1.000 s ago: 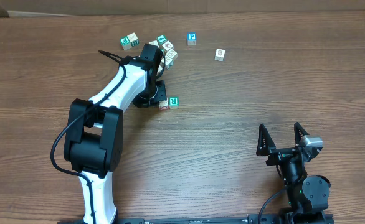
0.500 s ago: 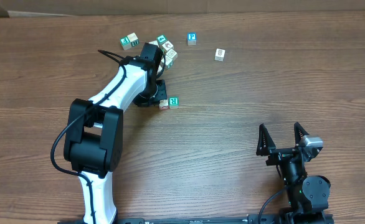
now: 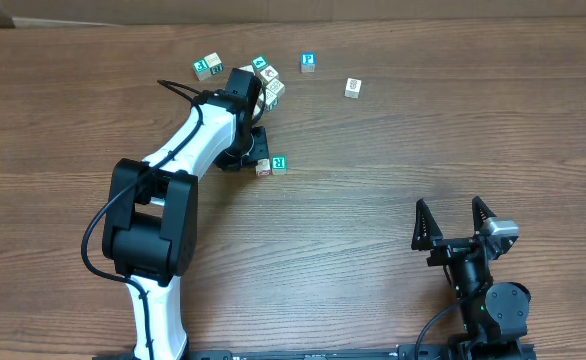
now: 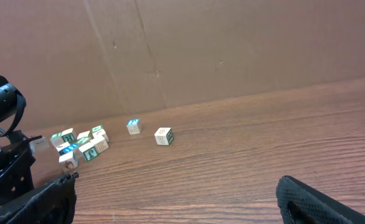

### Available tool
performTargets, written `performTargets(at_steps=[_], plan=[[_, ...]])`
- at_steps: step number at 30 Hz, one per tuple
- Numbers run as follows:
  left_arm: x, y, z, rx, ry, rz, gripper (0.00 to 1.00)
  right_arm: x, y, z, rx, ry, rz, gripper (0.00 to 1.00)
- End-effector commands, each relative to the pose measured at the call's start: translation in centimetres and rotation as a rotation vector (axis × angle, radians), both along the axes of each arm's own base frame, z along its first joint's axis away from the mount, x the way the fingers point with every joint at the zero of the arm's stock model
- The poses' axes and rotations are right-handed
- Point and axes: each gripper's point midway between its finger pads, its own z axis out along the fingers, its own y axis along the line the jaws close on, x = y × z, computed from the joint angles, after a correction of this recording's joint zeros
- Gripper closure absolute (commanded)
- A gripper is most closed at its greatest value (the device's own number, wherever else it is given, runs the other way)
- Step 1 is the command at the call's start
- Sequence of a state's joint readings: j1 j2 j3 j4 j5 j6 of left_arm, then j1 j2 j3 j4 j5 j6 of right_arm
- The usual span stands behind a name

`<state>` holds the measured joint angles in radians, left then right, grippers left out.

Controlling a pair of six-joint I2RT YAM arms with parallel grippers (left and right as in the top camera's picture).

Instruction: Form a horizontal line

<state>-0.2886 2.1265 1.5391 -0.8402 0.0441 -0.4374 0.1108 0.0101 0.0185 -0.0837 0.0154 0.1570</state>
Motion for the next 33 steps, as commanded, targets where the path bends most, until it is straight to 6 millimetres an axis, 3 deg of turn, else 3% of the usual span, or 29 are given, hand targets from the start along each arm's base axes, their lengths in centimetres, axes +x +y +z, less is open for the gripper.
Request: performTargets(at_steps=[1,33], plan=[[-0.32,-0.69,0.58,-0.035,-0.003,-0.024,0.96,0.05,-0.31,-0.28,-0.002,0.001,-0.015,0.0],[-0.83,-1.34,0.54,-0.031,0.008,-0.041,0.95,0.05,-0.31,-0.28,-0.002,0.001,-0.015,0.0]])
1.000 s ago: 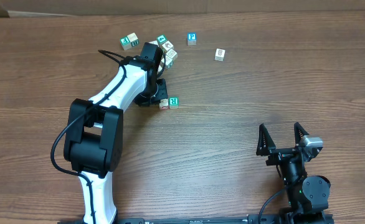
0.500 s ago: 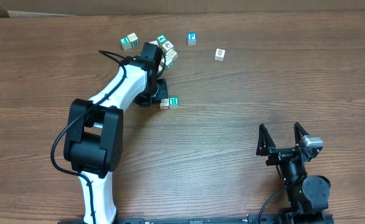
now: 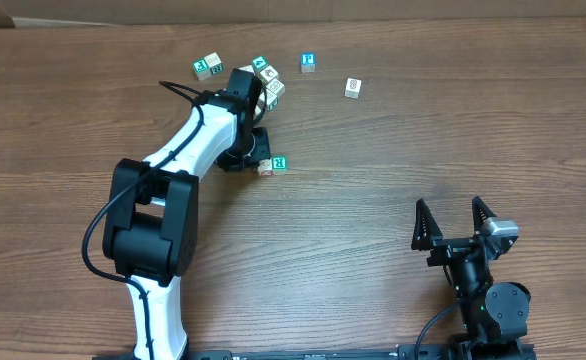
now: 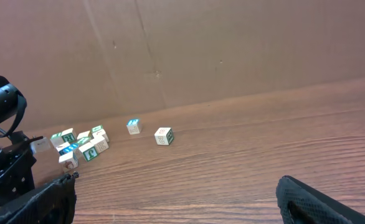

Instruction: Form a horizontal line

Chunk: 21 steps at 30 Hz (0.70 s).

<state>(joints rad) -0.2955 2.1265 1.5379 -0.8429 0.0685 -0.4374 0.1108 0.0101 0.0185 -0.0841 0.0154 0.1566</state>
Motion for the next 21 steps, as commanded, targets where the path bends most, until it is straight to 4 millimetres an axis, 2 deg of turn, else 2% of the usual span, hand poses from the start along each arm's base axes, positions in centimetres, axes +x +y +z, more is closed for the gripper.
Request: performTargets(at_steps=[1,21], plan=[[-0.58,-0.71,0.54,-0.009,-0.001,-0.031,0.95,0.05,-0.31,-0.28,-0.001,0.0,-0.015,0.0],[-0.44,0.2,0.48,0.05,-0.013,-0.027,0.96,0.05,-0.31,-0.28,-0.001,0.0,-0.015,0.0]])
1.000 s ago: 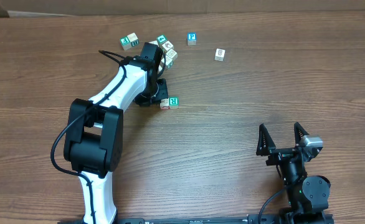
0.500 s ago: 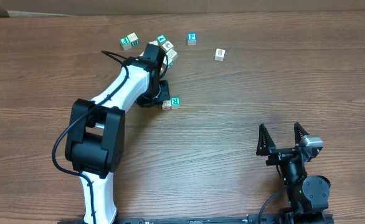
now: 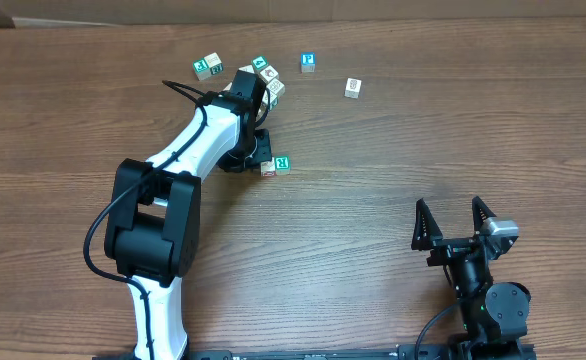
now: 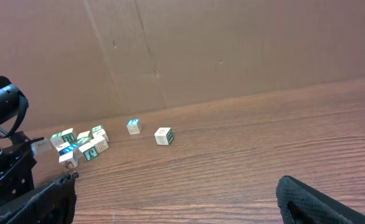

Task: Form a horizontal line
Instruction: 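Raise the left arm and move it back over the block pile, then raise the right arm and reach toward the blocks near the pile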

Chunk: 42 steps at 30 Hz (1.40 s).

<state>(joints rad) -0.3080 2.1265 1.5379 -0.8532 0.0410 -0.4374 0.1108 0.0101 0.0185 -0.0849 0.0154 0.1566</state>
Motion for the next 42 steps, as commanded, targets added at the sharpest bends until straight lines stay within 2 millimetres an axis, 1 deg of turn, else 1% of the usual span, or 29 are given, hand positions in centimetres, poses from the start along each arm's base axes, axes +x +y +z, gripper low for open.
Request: performTargets(at_steps=[1,3,5,8,10,13,14,16,17,19,20,21,23,24,26,27,35,39,42], plan=[[-0.1,0.3,0.6,0.021,-0.014,-0.017,0.96,0.1,-0.3,-0.3,-0.001,-0.001,-0.015,0.0],[0.2,0.5,1.4,0.022,-0.02,-0.023,0.96,0.1,-0.3,-0.3,-0.001,-0.001,-0.015,0.0],[1.1,1.0,2.7,0.018,-0.038,-0.02,0.96,0.1,-0.3,-0.3,-0.001,-0.001,-0.015,0.0],[2.6,2.0,5.2,0.012,-0.067,0.007,0.96,0.1,-0.3,-0.3,-0.001,-0.001,-0.015,0.0],[3.7,3.2,7.2,0.006,-0.089,0.038,0.96,0.1,-0.3,-0.3,-0.001,-0.001,-0.015,0.0],[4.7,4.3,9.4,-0.02,-0.111,0.072,0.96,0.1,-0.3,-0.3,-0.001,-0.001,-0.015,0.0],[4.9,4.7,10.0,-0.027,-0.117,0.082,0.94,0.1,-0.3,-0.3,-0.001,-0.001,-0.015,0.0],[5.4,5.5,10.5,-0.029,-0.129,0.101,0.8,0.1,-0.3,-0.3,-0.001,-0.001,-0.015,0.0],[5.5,6.0,10.5,-0.023,-0.131,0.11,0.76,0.1,-0.3,-0.3,-0.001,-0.001,-0.015,0.0],[5.6,7.0,10.5,-0.003,-0.133,0.13,0.62,0.1,-0.3,-0.3,-0.001,-0.001,-0.015,0.0],[5.6,7.7,10.4,0.014,-0.133,0.14,0.49,0.1,-0.3,-0.3,-0.001,-0.001,-0.015,0.0],[5.6,8.2,10.4,0.035,-0.133,0.149,0.42,0.1,-0.3,-0.3,-0.001,-0.001,-0.015,0.0],[5.7,9.3,10.4,0.08,-0.141,0.163,0.16,0.1,-0.3,-0.3,-0.001,-0.001,-0.015,0.0],[5.8,10.0,10.5,0.11,-0.147,0.172,0.0,0.1,-0.3,-0.3,-0.001,-0.001,-0.015,0.0],[5.8,10.8,10.6,0.154,-0.155,0.182,0.0,0.1,-0.3,-0.3,-0.001,-0.001,-0.015,0.0],[5.9,10.9,10.6,0.161,-0.156,0.183,0.0,0.1,-0.3,-0.3,-0.001,-0.001,-0.015,0.0],[5.8,10.9,10.6,0.159,-0.156,0.182,0.0,0.1,-0.3,-0.3,-0.001,-0.001,-0.015,0.0],[5.8,10.9,10.6,0.159,-0.156,0.182,0.0,0.0,-0.2,0.7,0.003,-0.038,-0.012,0.0],[5.8,10.9,10.6,0.159,-0.156,0.182,0.0,0.0,-0.1,0.7,0.004,-0.04,-0.004,0.0]])
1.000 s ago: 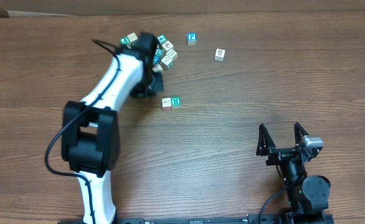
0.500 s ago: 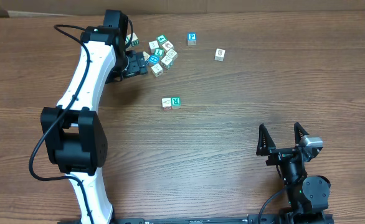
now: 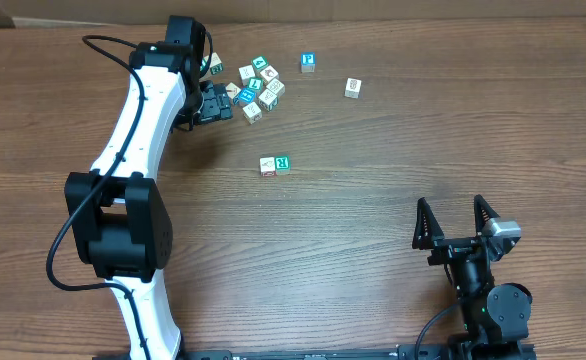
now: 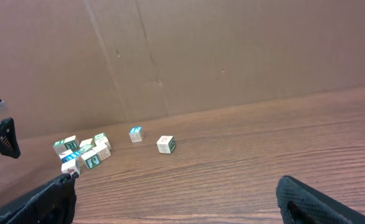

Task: Form a horizontal line
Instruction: 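Raise the right arm and reach toward the blocks near the pile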

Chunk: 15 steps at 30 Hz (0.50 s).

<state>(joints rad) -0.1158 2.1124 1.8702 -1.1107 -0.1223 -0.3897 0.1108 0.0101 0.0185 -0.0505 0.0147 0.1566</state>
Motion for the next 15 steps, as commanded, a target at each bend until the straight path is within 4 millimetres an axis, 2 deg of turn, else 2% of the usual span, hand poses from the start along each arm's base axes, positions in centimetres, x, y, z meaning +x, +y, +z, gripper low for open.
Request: performTargets(at_steps=[1,3,6,11,15], plan=[[0.4,0.5,1.3,0.015,-0.035,0.007,0.0,0.0,-0.1,-0.1,0.0,-0.008,-0.005,0.0],[0.4,0.5,1.4,0.015,-0.035,0.007,0.0,0.0,0.0,0.5,0.003,-0.031,0.005,0.0],[0.4,0.5,1.3,0.015,-0.035,0.007,0.0,-0.4,1.8,1.8,0.057,-0.074,0.113,0.0],[0.4,0.5,1.3,0.015,-0.035,0.007,0.0,-1.1,3.2,3.4,0.128,-0.082,0.202,0.0],[0.4,0.5,1.4,0.015,-0.035,0.007,0.0,-2.2,2.9,6.5,0.151,-0.077,0.195,0.0]])
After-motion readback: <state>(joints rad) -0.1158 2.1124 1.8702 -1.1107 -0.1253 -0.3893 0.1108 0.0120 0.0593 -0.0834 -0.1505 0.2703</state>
